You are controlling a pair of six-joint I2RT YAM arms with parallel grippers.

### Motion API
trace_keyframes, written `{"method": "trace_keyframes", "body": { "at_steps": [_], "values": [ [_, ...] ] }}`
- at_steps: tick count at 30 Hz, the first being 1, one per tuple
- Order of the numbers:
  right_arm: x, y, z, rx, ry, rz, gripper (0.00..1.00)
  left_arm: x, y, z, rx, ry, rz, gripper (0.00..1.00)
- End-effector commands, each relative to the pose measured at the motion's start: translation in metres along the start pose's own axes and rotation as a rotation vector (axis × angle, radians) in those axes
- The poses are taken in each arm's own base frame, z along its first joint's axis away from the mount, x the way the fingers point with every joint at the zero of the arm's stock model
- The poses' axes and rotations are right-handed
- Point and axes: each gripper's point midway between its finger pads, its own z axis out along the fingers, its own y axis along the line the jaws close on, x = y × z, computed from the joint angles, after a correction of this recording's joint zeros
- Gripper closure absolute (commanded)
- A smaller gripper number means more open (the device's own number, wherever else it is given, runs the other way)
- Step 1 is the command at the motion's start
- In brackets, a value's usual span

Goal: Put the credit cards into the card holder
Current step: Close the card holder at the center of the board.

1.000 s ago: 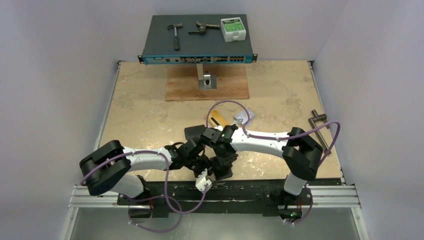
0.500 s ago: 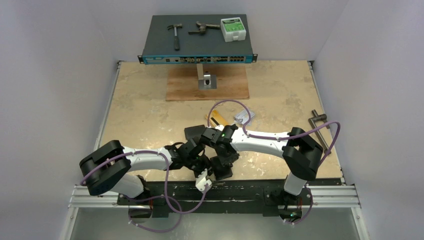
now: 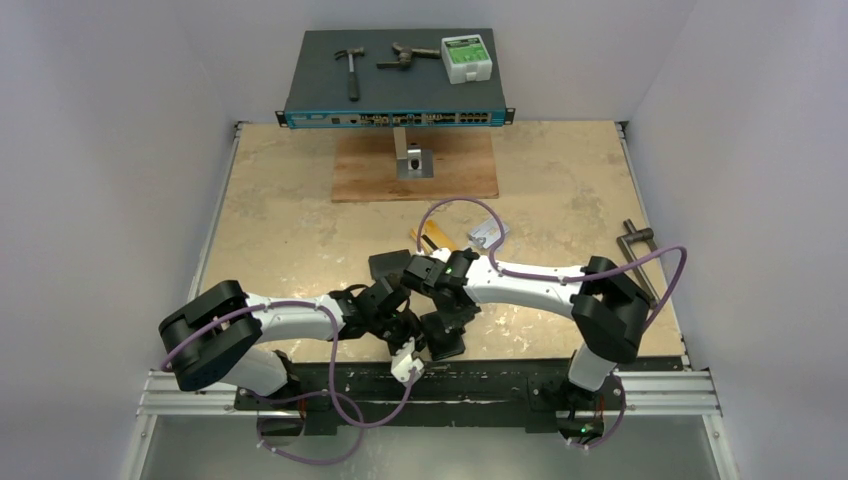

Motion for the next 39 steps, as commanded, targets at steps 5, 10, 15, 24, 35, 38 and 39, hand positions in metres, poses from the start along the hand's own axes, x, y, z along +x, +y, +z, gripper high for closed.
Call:
{"method": "trace_keyframes", "body": {
  "at_steps": [5,10,15,24,35,38,39],
  "values": [
    [-0.004,0.011,-0.018,-0.083,-0.025,0.040,1.00,-0.002,-0.025,0.000,0.085,-0.011,-0.091,0.87],
    [-0.002,0.029,-0.017,-0.178,-0.015,0.057,1.00,-0.003,-0.025,0.001,0.085,-0.014,-0.092,0.88],
    [0.002,0.042,-0.002,-0.208,0.019,0.060,1.00,-0.003,-0.026,0.001,0.085,-0.014,-0.091,0.88],
    [-0.002,0.046,0.011,-0.188,0.015,0.071,1.00,-0.002,-0.026,0.000,0.085,-0.011,-0.093,0.88],
    [-0.004,0.036,0.020,-0.123,0.003,0.076,1.00,-0.003,-0.026,0.000,0.089,-0.011,-0.094,0.88],
    [-0.005,0.035,0.022,-0.116,0.000,0.079,1.00,-0.002,-0.027,0.000,0.090,-0.010,-0.096,0.88],
    [-0.006,0.035,0.022,-0.111,-0.005,0.079,1.00,-0.002,-0.027,0.000,0.091,-0.011,-0.096,0.87]
  ]
}}
